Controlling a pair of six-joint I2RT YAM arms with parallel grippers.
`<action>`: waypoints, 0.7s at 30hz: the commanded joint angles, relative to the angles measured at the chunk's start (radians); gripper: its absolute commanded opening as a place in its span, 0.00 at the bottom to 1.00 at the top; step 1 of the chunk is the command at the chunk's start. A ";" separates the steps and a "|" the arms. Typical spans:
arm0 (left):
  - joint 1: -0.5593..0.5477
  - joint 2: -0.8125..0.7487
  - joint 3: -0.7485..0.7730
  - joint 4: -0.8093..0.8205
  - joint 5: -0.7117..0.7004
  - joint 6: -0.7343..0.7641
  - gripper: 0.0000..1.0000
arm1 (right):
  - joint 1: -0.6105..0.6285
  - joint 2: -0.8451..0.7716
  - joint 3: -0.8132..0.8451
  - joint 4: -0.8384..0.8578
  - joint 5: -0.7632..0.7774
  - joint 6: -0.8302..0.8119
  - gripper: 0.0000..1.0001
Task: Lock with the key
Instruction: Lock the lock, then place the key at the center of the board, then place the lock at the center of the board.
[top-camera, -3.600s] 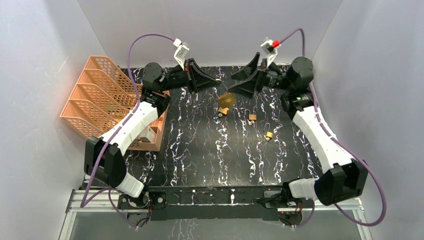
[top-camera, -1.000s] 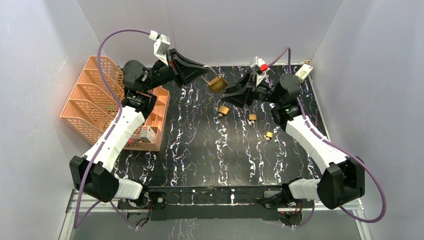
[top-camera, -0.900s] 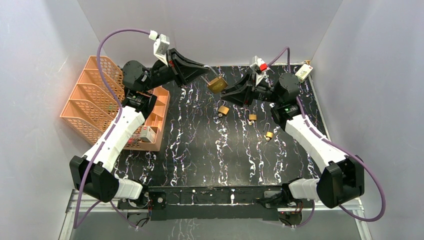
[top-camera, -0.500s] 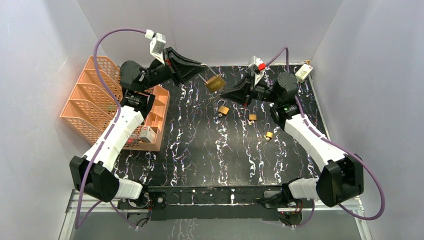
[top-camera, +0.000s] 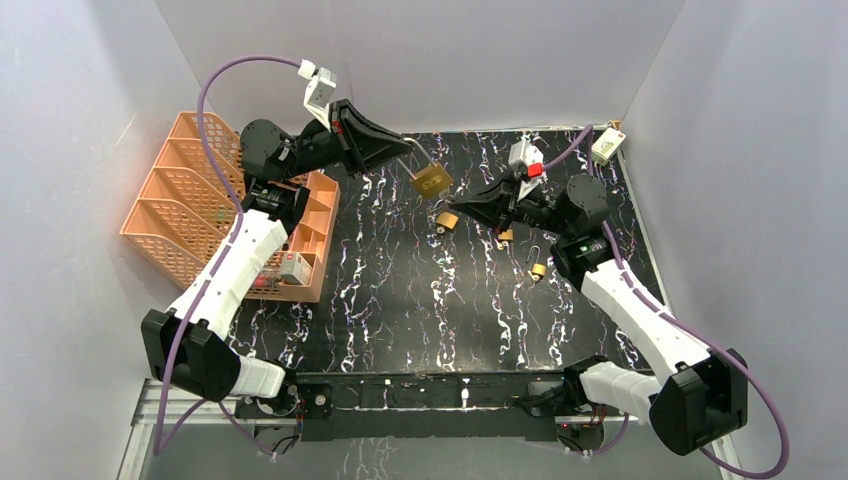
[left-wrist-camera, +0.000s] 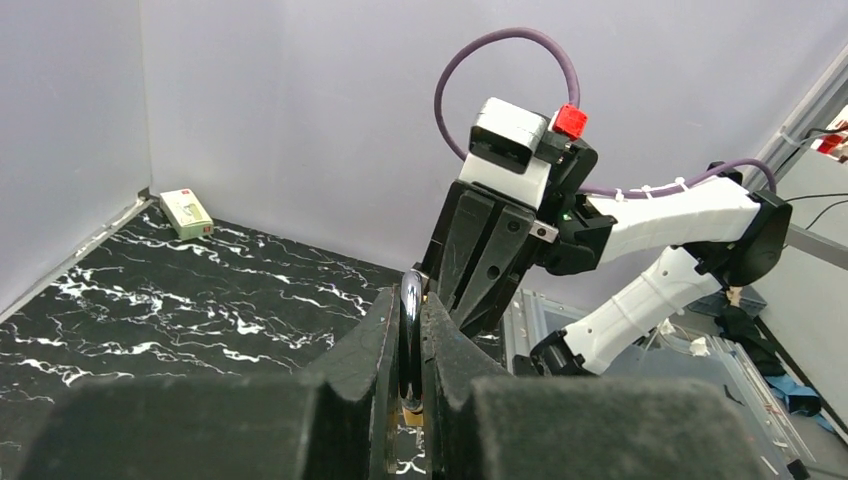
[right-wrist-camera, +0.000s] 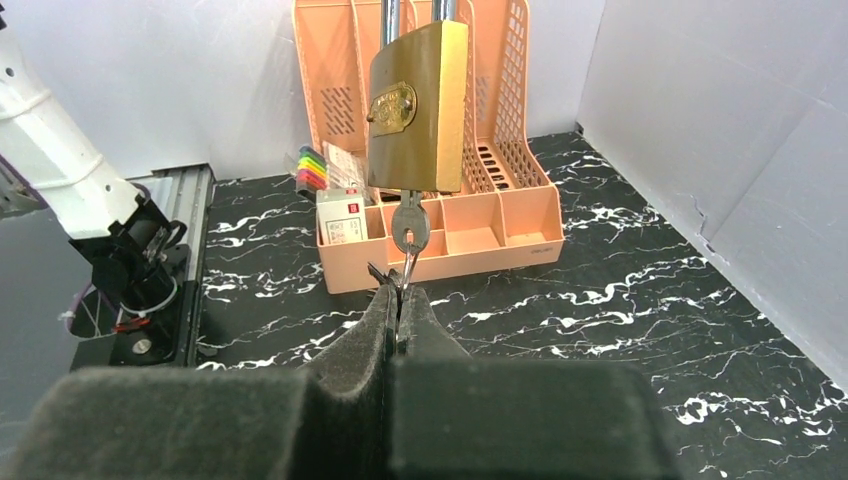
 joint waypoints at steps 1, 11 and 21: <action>0.069 -0.068 0.119 0.233 -0.148 -0.048 0.00 | -0.014 0.004 -0.068 -0.142 -0.018 -0.032 0.00; 0.075 -0.073 0.156 0.267 -0.209 -0.082 0.00 | -0.014 0.025 -0.117 -0.068 0.022 0.008 0.00; 0.080 -0.108 0.130 -0.461 -0.541 0.477 0.00 | -0.012 0.057 0.007 -0.359 0.309 -0.010 0.00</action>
